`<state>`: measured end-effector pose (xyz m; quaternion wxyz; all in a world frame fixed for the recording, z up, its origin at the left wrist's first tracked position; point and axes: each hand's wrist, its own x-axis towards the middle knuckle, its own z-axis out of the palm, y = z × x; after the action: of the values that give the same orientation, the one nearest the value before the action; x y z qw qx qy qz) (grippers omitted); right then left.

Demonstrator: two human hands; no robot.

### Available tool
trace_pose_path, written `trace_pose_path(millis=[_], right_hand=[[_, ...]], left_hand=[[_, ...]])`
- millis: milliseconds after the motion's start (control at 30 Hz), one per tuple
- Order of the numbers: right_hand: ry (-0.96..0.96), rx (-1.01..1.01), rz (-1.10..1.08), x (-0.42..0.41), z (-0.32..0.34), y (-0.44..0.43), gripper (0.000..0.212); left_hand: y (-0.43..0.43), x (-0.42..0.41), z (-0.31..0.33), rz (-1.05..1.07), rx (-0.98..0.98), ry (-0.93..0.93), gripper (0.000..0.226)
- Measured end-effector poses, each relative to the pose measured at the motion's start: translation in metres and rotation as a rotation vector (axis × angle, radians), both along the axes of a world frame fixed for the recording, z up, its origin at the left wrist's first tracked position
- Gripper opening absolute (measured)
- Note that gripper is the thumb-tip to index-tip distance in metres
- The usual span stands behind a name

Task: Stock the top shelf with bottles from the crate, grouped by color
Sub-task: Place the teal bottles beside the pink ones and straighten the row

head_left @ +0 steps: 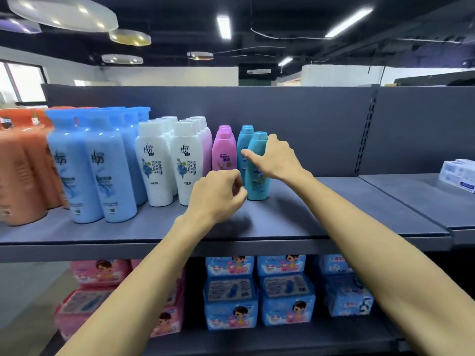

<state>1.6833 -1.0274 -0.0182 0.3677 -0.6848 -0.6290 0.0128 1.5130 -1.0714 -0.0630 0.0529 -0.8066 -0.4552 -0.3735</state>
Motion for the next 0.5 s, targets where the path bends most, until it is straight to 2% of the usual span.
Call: trace_pose_path(millis=[233,500], right_hand=[[0.039,-0.009,0.019,-0.006,-0.002,0.025,0.067],[0.029,-0.031,0.049,-0.006,0.001,0.046,0.055]], left_hand=[[0.020,-0.008,0.004,0.027,-0.026,0.016,0.009],[0.038,-0.005,0.005,0.014,-0.039,0.028,0.009]])
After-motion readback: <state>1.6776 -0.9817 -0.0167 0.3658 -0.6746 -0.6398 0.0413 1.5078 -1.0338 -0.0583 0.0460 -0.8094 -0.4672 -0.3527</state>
